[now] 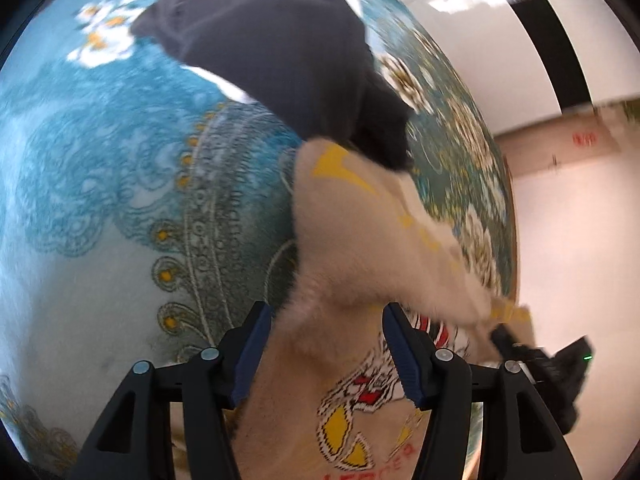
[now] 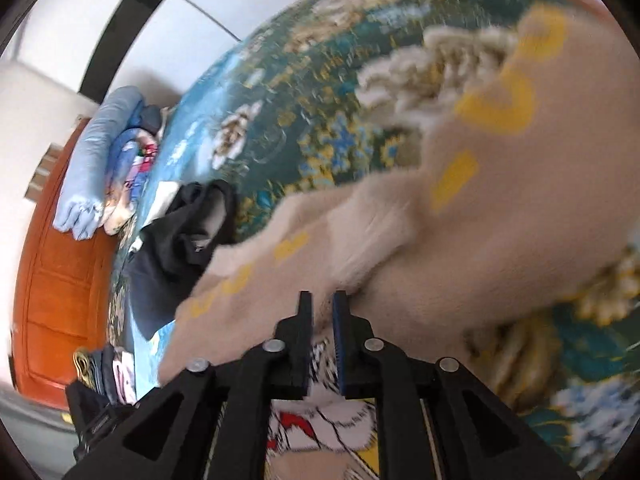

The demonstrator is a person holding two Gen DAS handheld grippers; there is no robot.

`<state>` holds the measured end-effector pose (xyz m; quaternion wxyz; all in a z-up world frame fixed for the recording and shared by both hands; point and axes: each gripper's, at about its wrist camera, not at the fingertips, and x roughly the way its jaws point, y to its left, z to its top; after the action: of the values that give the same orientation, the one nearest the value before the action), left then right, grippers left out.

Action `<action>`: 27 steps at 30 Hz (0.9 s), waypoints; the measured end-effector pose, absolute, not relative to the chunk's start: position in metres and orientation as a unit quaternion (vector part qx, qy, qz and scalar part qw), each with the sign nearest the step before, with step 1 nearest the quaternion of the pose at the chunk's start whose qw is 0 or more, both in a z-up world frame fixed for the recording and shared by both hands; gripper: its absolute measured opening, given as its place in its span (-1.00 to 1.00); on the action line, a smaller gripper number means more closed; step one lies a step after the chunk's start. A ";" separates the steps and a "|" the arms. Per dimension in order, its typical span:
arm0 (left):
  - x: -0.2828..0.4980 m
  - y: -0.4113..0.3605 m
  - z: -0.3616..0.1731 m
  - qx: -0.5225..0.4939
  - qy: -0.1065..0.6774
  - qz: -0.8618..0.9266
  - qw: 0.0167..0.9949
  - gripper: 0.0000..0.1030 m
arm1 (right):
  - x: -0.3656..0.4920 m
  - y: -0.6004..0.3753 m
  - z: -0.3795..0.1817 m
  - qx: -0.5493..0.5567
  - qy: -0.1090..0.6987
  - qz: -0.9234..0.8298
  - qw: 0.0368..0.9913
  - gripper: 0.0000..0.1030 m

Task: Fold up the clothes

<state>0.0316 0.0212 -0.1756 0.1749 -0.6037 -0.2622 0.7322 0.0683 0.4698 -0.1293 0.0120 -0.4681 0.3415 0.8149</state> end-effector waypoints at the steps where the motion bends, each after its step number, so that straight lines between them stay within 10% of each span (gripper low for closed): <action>1: 0.033 0.026 -0.175 -0.609 -0.245 0.733 0.176 0.21 | 0.074 0.473 -0.124 -0.470 0.335 0.817 0.006 -0.49; 3: 0.037 0.033 -0.179 -0.626 -0.208 0.732 0.171 0.21 | 0.090 0.479 -0.127 -0.497 0.320 0.807 -0.005 -0.23; 10: 0.048 0.048 -0.192 -0.677 -0.142 0.704 0.163 0.16 | 0.164 0.490 -0.185 -0.592 0.317 0.740 0.025 -0.23; 13: 0.053 0.053 -0.201 -0.699 -0.130 0.686 0.157 -0.20 | 0.177 0.486 -0.197 -0.598 0.332 0.729 0.025 -0.23; 17: 0.058 0.048 -0.200 -0.706 -0.139 0.675 0.162 -0.45 | 0.174 0.482 -0.191 -0.606 0.333 0.722 0.026 -0.74; 27: 0.086 0.050 -0.198 -0.746 -0.082 0.639 0.166 -0.71 | 0.187 0.471 -0.161 -0.630 0.290 0.719 0.050 -0.81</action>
<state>0.0855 0.0502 -0.1982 0.1664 -0.7465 -0.0816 0.6391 0.1871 0.4711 -0.1606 0.0499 -0.6299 0.2901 0.7188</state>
